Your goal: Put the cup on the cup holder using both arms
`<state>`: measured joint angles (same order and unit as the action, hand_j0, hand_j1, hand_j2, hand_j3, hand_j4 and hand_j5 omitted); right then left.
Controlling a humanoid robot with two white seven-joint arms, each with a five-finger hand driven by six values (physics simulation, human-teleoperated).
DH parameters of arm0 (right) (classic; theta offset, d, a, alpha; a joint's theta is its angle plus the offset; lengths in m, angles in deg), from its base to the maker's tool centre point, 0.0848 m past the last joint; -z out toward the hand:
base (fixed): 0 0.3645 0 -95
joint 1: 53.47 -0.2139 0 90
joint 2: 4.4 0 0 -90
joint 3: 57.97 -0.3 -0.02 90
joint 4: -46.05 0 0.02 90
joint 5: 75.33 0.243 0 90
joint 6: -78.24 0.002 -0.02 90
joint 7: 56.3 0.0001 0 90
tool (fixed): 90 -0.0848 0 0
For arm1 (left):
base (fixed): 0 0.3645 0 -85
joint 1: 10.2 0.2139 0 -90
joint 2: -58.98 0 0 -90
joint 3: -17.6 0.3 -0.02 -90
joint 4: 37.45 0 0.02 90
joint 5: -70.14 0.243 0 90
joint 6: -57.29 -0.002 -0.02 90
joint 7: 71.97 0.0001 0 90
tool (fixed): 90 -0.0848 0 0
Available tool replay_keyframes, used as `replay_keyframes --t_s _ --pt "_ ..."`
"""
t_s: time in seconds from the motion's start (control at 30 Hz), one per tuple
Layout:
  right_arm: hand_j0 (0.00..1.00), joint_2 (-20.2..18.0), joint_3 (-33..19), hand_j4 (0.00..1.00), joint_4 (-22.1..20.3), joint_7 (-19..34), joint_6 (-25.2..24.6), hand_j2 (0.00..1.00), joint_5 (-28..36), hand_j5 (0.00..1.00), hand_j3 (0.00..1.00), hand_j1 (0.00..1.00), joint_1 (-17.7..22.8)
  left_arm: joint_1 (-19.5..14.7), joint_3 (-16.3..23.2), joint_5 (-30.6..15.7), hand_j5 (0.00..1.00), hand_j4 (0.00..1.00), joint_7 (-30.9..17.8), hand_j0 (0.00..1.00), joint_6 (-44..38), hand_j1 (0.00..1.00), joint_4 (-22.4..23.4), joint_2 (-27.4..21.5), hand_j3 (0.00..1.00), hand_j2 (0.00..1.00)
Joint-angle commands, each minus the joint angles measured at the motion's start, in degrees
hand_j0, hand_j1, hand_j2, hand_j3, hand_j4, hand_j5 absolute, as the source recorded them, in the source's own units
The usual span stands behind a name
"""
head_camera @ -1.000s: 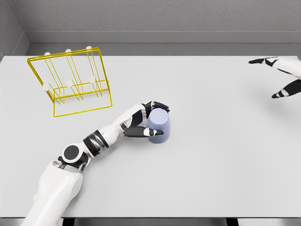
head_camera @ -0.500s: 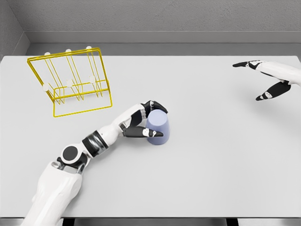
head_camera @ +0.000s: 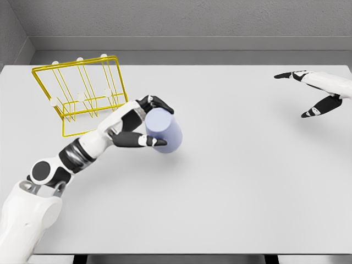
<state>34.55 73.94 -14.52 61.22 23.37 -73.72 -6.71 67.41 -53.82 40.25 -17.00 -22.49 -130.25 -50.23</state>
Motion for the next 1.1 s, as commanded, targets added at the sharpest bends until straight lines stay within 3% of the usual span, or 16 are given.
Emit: replay_keyframes --t_s 0.0,0.1,0.23,0.4,1.07 --pt "1.00 -0.02 -0.08 1.00 0.01 -0.01 -0.13 1.00 0.42 1.00 1.00 1.00 0.00 0.00 -1.35 -3.15 0.39 0.39 0.04 0.39 -0.03 0.39 -1.69 -2.94 0.39 0.39" --pt "1.00 0.25 -0.08 1.00 0.01 -0.01 -0.13 1.00 0.42 1.00 1.00 1.00 0.00 -0.88 -3.64 -4.74 0.39 0.39 0.04 0.39 -0.20 0.39 -2.39 -5.05 0.39 0.39" --pt "1.00 0.25 -0.08 1.00 0.10 -0.01 -0.13 1.00 0.42 1.00 1.00 1.00 0.00 -4.13 -3.81 -8.34 0.39 0.39 0.04 0.39 -0.29 0.39 -2.30 -8.22 0.39 0.39" --pt "1.00 0.16 -0.08 1.00 0.10 -0.01 -0.13 1.00 0.42 1.00 1.00 1.00 0.00 -6.42 -3.90 -9.48 0.38 0.38 0.04 0.38 -0.55 0.38 -2.21 -9.36 0.38 0.38" --pt "1.00 0.25 0.01 1.00 0.10 -0.01 -0.13 1.00 0.33 1.00 1.00 1.00 0.00 -9.93 -6.27 -9.31 0.38 0.38 0.04 0.38 -1.70 0.38 3.67 -11.38 0.38 0.38"
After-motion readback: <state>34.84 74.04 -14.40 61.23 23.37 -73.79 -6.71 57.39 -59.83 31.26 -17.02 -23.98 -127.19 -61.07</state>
